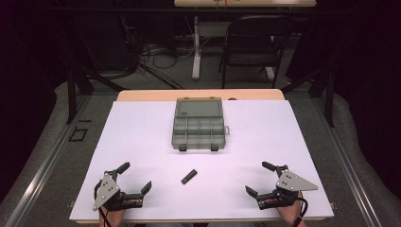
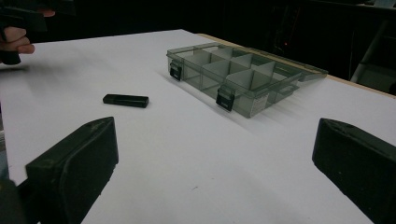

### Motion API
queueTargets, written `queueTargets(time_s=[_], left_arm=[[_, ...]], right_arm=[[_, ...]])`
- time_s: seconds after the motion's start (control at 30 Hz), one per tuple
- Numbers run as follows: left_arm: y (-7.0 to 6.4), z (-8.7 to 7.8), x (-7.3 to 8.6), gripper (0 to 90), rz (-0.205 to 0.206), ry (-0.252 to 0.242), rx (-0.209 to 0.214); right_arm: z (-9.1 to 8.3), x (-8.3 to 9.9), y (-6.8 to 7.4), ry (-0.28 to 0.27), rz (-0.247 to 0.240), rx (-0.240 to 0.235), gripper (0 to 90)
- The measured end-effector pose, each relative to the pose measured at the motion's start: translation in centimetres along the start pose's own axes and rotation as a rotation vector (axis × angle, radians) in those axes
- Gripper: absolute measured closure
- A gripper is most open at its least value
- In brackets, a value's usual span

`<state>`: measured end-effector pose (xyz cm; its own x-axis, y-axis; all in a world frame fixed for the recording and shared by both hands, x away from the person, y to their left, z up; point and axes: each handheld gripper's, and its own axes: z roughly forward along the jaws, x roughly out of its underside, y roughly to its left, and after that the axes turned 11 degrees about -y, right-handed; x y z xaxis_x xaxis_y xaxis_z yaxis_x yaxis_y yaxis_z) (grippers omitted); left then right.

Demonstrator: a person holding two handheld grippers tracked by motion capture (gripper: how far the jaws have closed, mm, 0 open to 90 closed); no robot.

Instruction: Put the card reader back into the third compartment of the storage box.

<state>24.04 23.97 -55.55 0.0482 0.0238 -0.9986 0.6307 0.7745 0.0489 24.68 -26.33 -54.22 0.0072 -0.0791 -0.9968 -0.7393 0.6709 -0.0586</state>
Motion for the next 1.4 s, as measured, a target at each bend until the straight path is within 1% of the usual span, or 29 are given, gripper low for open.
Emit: queueTargets(time_s=[0.27, 0.37, 0.43, 0.47, 0.5, 0.57, 0.6, 0.67, 0.7, 0.73, 0.87, 0.9, 1.0, 1.1, 1.17, 1.2, 1.23, 1.4], left_arm=[[-0.2, 0.2, -0.2, 0.0, 0.000, 0.015, 0.008], [-0.4, 0.4, -0.3, 0.1, -0.007, 0.038, 0.010], [-0.5, 0.6, -0.5, 0.2, -0.010, 0.058, 0.022], [-0.5, 0.6, -0.5, 0.2, -0.010, 0.058, 0.022], [-0.6, 0.9, -0.6, 0.2, -0.014, 0.077, 0.027], [-0.7, 1.2, -0.8, 0.1, -0.019, 0.096, 0.030], [-0.7, 1.2, -0.8, 0.2, -0.019, 0.096, 0.030], [-1.0, 1.7, -1.1, 0.1, -0.020, 0.130, 0.035], [-1.0, 1.7, -1.1, 0.1, -0.020, 0.130, 0.035], [-1.1, 2.0, -1.2, 0.1, -0.019, 0.146, 0.038], [-1.3, 2.4, -1.3, 0.1, -0.022, 0.156, 0.043], [-1.5, 2.6, -1.4, 0.1, -0.018, 0.158, 0.042], [-1.8, 3.5, -1.6, 0.0, -0.018, 0.173, 0.051], [-2.0, 3.9, -1.6, 0.0, -0.018, 0.180, 0.056], [-2.4, 4.6, -1.7, 0.0, -0.017, 0.189, 0.067], [-2.4, 4.6, -1.7, 0.0, -0.017, 0.189, 0.067], [-2.6, 5.1, -1.7, 0.0, -0.018, 0.194, 0.074], [-3.0, 5.9, -1.7, 0.0, -0.011, 0.211, 0.085]], right_arm=[[0.0, 0.0, -0.2, 0.004, -0.002, 0.008, 0.0], [0.0, 0.0, 0.0, 0.001, 0.002, 0.009, 0.0], [0.0, 0.0, 0.0, 0.003, 0.003, 0.008, 0.0], [0.0, 0.0, 0.0, 0.004, 0.001, 0.009, 0.0], [0.1, 0.0, 0.0, 0.006, 0.002, 0.009, 0.0], [0.2, 0.1, -0.1, 0.009, 0.004, 0.006, 0.0], [0.2, 0.1, 0.0, 0.014, 0.008, 0.005, 0.0], [0.3, 0.1, 0.0, 0.014, 0.002, 0.007, 0.0], [0.3, 0.1, 0.0, 0.014, 0.002, 0.007, 0.0], [0.4, 0.1, 0.0, 0.016, 0.002, 0.008, 0.0], [0.5, 0.0, 0.0, 0.021, -0.005, 0.011, 0.0], [0.5, 0.0, 0.0, 0.021, -0.005, 0.011, 0.0], [0.5, 0.0, 0.1, 0.024, -0.004, 0.014, 0.1], [0.4, 0.0, 0.1, 0.028, -0.005, 0.017, 0.1], [0.3, 0.0, 0.1, 0.025, -0.007, 0.018, 0.2], [0.3, 0.0, 0.0, 0.026, -0.008, 0.019, 0.2], [0.3, 0.0, 0.0, 0.026, -0.007, 0.021, 0.2], [0.3, -0.1, 0.0, 0.029, -0.008, 0.028, 0.2]])
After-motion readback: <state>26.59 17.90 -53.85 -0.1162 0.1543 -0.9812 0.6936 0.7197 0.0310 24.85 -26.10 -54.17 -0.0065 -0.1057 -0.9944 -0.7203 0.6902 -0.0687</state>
